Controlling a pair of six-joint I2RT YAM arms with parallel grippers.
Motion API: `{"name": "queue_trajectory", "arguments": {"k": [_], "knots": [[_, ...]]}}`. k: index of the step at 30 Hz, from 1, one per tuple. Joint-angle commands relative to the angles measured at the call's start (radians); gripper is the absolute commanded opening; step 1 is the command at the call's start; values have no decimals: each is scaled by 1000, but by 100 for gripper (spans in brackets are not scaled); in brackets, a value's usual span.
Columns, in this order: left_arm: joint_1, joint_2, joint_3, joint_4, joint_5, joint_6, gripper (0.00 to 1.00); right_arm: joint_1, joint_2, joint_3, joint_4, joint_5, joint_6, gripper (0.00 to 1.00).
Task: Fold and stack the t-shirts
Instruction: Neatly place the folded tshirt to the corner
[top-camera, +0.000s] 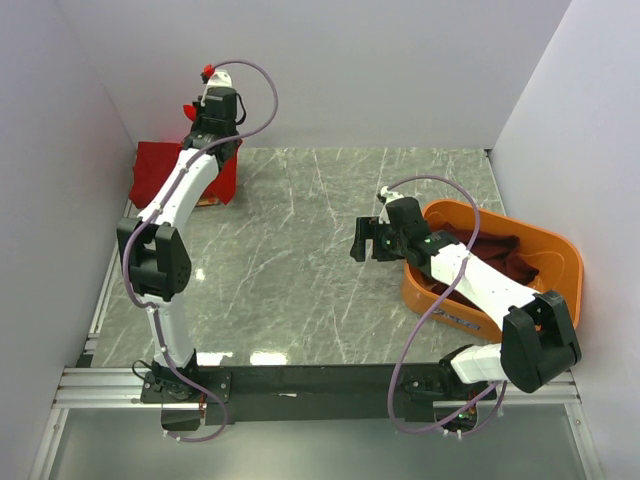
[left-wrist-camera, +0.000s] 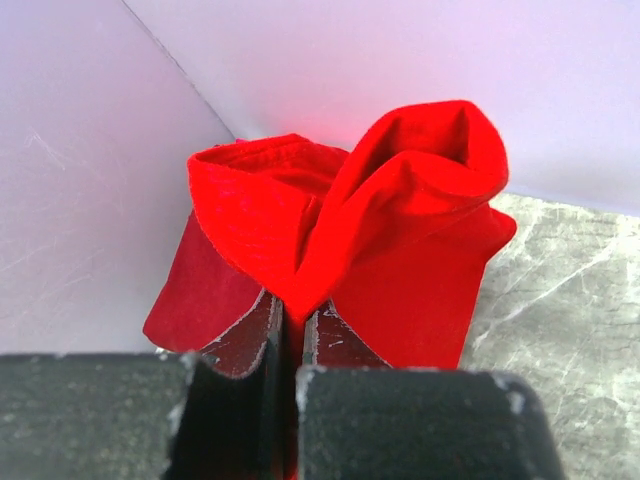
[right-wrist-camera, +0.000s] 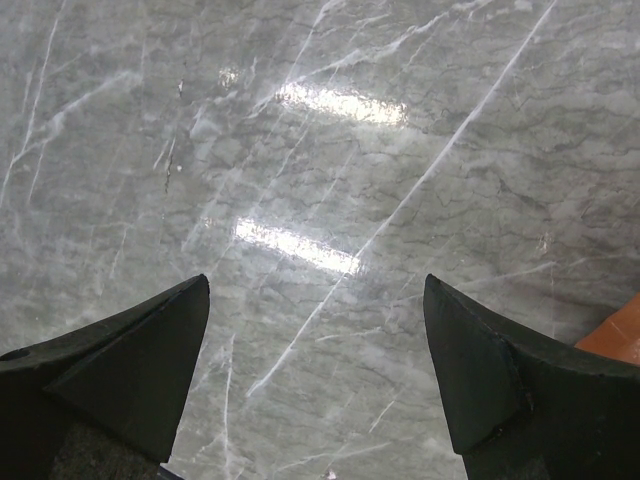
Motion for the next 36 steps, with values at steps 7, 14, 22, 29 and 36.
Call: {"name": "queue_trajectory", "arguments": {"k": [7, 14, 22, 29, 36], "knots": [[64, 29, 92, 42, 5, 20, 1, -2, 18, 30, 6, 18, -16, 93], [131, 86, 100, 55, 33, 13, 1, -2, 30, 38, 0, 27, -18, 93], [216, 187, 91, 101, 33, 0, 1, -2, 53, 43, -6, 39, -21, 93], [274, 262, 80, 174, -21, 3, 1, -2, 70, 57, -12, 51, -20, 93], [303, 345, 98, 237, -148, -7, 1, -2, 85, 64, -20, 74, -21, 93]]}}
